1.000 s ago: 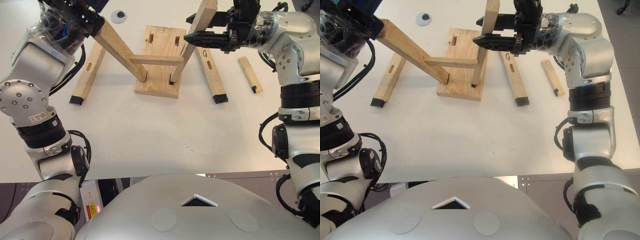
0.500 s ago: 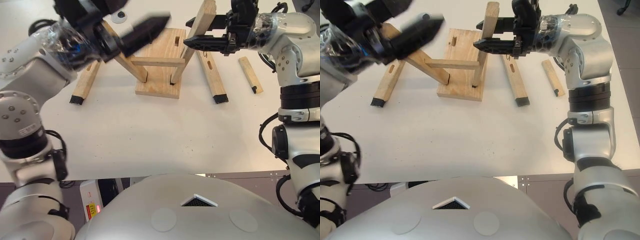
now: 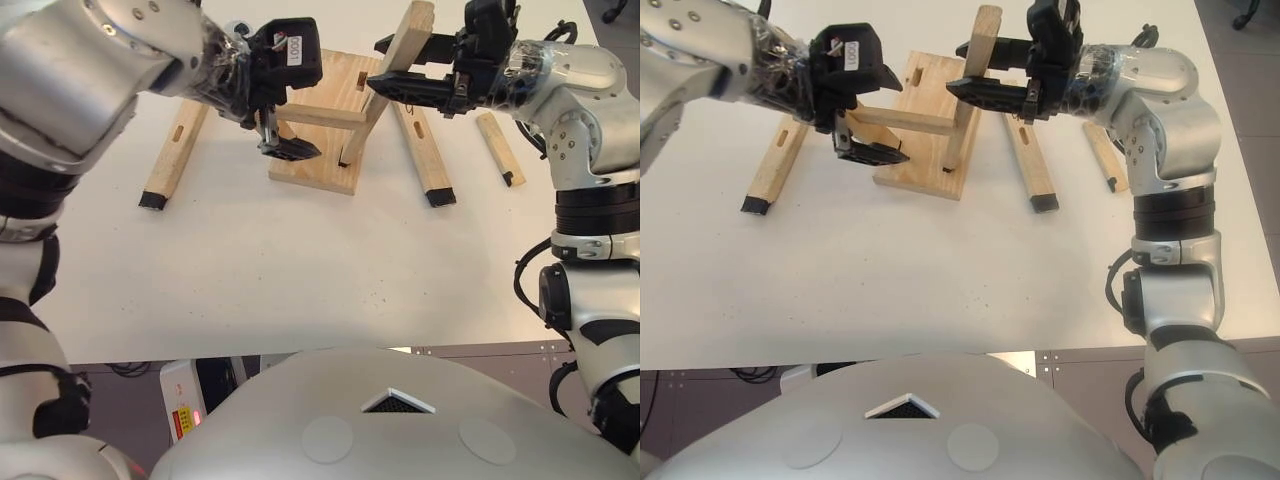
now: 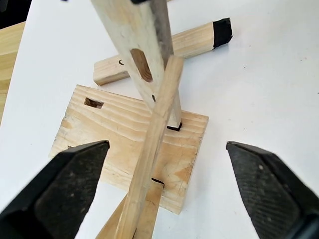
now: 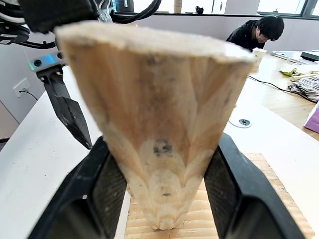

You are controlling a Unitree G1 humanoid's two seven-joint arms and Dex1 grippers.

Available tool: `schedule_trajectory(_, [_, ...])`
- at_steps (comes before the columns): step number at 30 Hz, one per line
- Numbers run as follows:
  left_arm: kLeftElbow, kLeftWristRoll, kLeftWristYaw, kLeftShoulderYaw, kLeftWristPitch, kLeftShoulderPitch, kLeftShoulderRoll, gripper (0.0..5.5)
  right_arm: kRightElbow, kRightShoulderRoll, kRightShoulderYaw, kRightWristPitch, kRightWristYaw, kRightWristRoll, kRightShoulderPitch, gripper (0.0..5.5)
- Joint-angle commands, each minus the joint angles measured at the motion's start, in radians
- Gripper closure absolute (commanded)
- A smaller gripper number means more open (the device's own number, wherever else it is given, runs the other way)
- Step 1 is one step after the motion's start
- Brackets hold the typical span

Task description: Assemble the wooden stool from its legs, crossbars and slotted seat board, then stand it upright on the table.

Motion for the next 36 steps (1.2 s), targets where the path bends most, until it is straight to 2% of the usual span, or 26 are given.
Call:
schedule_trajectory(1, [0.077, 0.089, -0.012, -0.018, -0.044, 0.011, -0.070, 1.74, 0.005, 0.007, 0.032, 0.005, 0.012, -0.021, 0.025, 3.47])
schedule_trajectory(10, [0.182, 0.231, -0.058, -0.013, -0.128, 0.059, -0.116, 3.10, 0.005, -0.001, 0.046, -0.001, 0.021, -0.025, 0.024, 3.47])
schedule_trajectory(19, [0.217, 0.236, -0.141, 0.087, -0.122, 0.164, -0.053, 4.41, -0.022, -0.029, 0.058, -0.038, 0.046, -0.035, 0.061, 3.47])
schedule_trajectory(30, [0.291, 0.260, -0.157, 0.155, -0.125, 0.200, -0.052, 4.47, -0.030, -0.072, 0.107, -0.090, 0.069, -0.073, 0.098, 3.47])
schedule_trajectory(36, [0.285, 0.261, -0.158, 0.153, -0.115, 0.210, -0.066, 4.47, -0.082, -0.074, 0.152, -0.106, 0.069, -0.080, 0.115, 3.47])
